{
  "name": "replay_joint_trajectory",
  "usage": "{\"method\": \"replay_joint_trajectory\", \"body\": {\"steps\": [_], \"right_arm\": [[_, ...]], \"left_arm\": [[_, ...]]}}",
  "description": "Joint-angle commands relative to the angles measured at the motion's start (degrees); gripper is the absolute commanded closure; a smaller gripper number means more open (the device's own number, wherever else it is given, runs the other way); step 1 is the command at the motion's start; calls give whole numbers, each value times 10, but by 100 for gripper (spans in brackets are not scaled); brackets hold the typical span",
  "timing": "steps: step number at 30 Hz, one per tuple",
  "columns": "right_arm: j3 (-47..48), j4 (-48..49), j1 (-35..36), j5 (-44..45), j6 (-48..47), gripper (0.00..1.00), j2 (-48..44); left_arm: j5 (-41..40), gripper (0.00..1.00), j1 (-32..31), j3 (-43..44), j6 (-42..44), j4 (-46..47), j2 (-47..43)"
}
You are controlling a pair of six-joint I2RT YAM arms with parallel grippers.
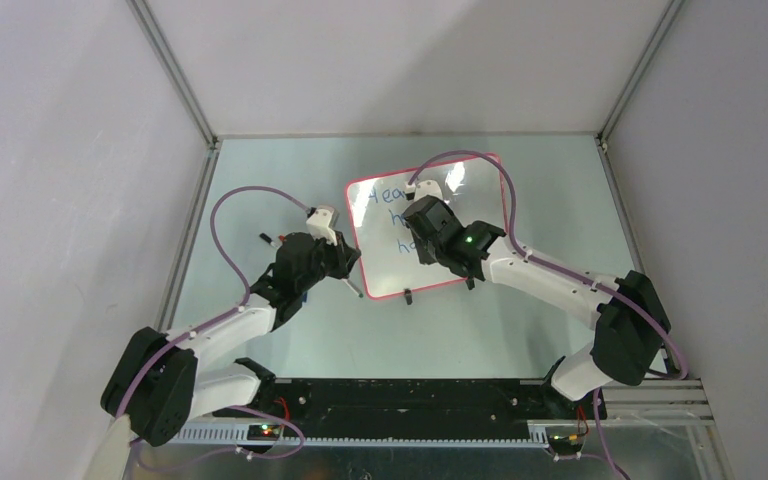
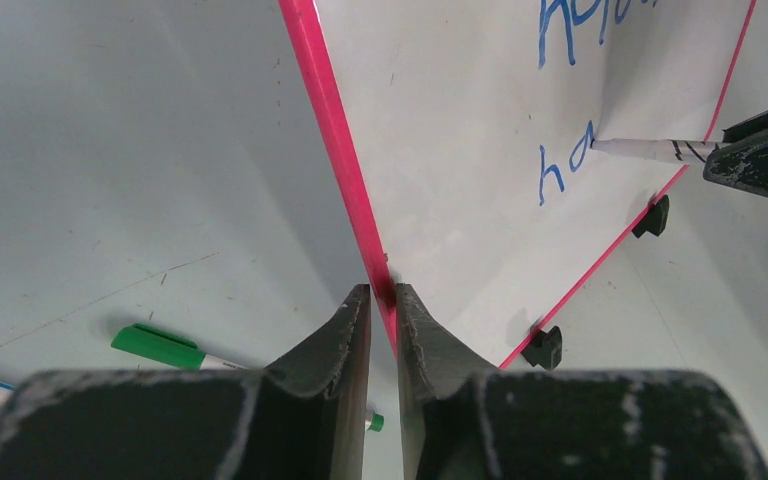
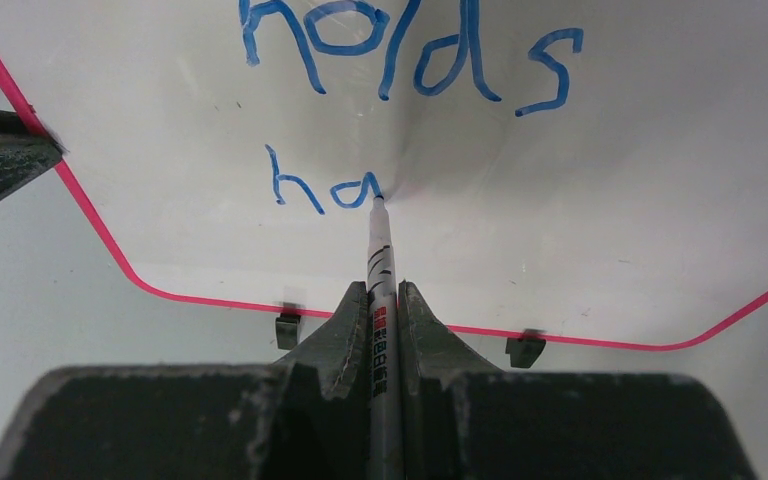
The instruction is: Write a sentence on the whiteboard
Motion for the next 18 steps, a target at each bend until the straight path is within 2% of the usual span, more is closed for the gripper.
{"method": "replay_joint_trajectory", "body": {"steps": [1, 18], "right_arm": [[15, -9, 0, 11, 4, 100, 5], [16, 6, -3, -8, 1, 100, -41]], "left_arm": [[-7, 80, -2, 10, 13, 10, -16], [-6, 80, -2, 10, 14, 9, -17]]}}
